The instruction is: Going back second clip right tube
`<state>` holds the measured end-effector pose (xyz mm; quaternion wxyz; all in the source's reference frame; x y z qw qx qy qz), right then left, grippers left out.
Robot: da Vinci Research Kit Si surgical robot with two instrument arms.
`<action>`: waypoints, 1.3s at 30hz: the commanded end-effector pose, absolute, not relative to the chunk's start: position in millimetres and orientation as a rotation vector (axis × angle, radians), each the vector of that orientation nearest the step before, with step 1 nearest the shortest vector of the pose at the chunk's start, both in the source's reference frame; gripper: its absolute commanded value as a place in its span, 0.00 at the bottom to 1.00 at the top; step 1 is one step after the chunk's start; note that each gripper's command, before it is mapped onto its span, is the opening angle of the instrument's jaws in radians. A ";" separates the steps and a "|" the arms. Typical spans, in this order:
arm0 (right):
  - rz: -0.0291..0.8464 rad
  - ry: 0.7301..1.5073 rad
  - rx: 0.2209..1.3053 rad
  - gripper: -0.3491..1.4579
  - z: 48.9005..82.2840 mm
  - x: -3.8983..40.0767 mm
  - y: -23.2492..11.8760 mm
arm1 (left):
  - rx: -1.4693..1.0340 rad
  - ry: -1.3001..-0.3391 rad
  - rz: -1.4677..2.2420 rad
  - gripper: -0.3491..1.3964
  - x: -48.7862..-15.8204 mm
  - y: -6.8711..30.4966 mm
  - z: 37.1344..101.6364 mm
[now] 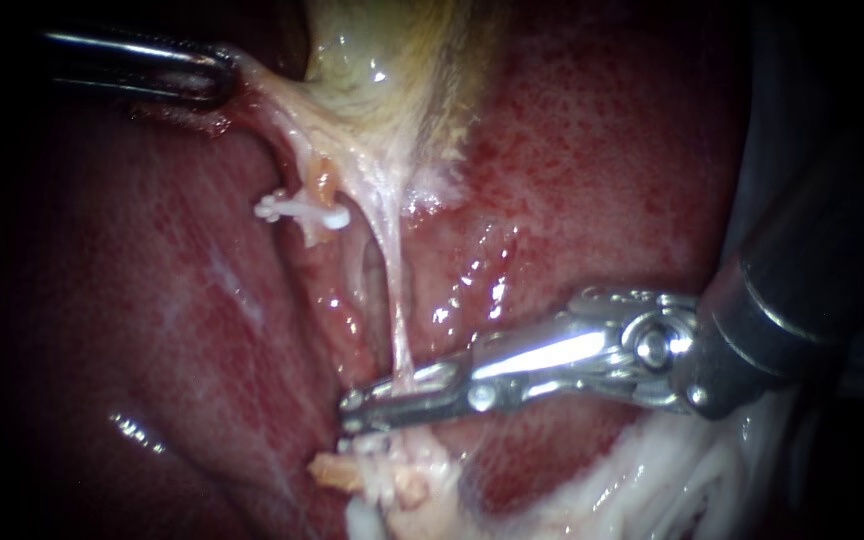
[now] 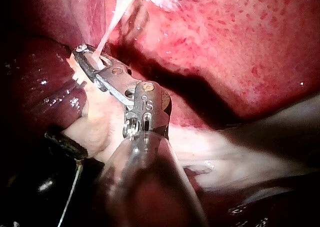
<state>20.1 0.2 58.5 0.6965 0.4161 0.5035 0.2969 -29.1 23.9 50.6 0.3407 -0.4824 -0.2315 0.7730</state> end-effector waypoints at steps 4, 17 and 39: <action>0.632 1.153 0.834 0.43 60.2 20.7 -0.1 | -1.256 -0.603 2.012 0.00 -29.1 23.9 50.7; 0.523 1.172 0.680 0.47 63.3 18.7 0.6 | -1.256 -0.603 2.013 0.00 -28.9 23.9 50.9; 0.274 1.162 0.422 0.47 57.6 5.4 4.0 | -1.255 -0.596 2.013 0.00 -28.7 23.9 51.3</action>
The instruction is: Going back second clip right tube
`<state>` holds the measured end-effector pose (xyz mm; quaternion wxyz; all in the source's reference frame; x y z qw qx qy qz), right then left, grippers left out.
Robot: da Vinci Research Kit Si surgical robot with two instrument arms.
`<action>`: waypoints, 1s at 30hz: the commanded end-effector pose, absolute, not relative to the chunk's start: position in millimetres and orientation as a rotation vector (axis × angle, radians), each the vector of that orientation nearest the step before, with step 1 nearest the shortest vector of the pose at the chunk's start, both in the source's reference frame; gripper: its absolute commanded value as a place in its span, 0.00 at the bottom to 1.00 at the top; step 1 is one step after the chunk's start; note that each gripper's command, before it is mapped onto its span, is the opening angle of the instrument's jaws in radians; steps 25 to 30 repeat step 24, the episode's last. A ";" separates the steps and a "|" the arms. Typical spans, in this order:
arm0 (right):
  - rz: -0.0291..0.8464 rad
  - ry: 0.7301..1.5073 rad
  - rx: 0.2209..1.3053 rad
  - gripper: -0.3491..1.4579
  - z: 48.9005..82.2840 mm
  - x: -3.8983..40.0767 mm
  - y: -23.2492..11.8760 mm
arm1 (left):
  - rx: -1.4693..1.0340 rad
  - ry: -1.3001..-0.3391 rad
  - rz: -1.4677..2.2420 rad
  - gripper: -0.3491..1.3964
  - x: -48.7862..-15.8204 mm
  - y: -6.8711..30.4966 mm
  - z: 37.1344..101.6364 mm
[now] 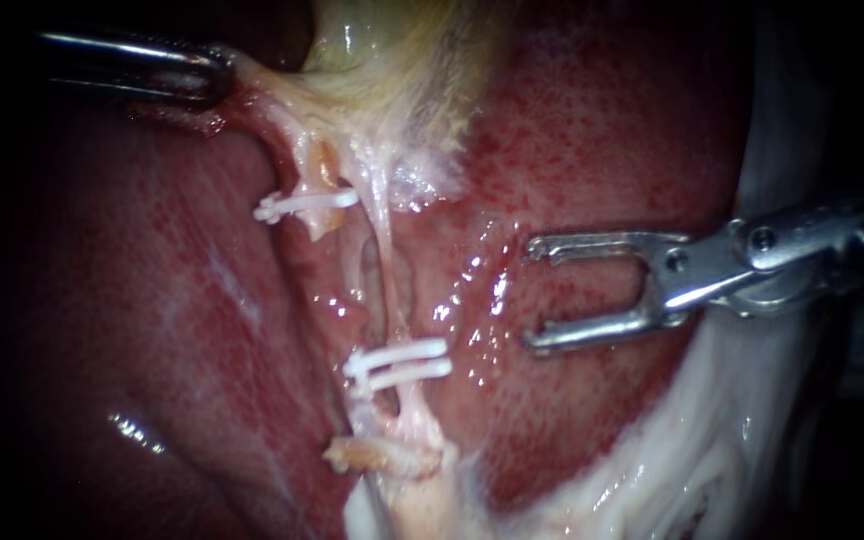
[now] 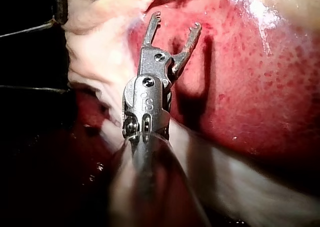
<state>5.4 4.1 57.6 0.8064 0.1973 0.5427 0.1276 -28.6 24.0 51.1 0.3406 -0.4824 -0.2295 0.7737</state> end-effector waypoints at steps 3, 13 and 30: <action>0.267 1.164 0.420 0.47 57.6 5.0 4.0 | -1.255 -0.589 2.015 0.00 -29.0 23.5 52.0; 0.260 1.165 0.418 0.47 57.5 4.6 3.9 | -1.251 -0.604 2.026 0.00 -31.4 21.5 57.0; 0.260 1.166 0.419 0.47 57.2 4.6 3.9 | -1.250 -0.611 2.029 0.00 -31.6 21.5 57.1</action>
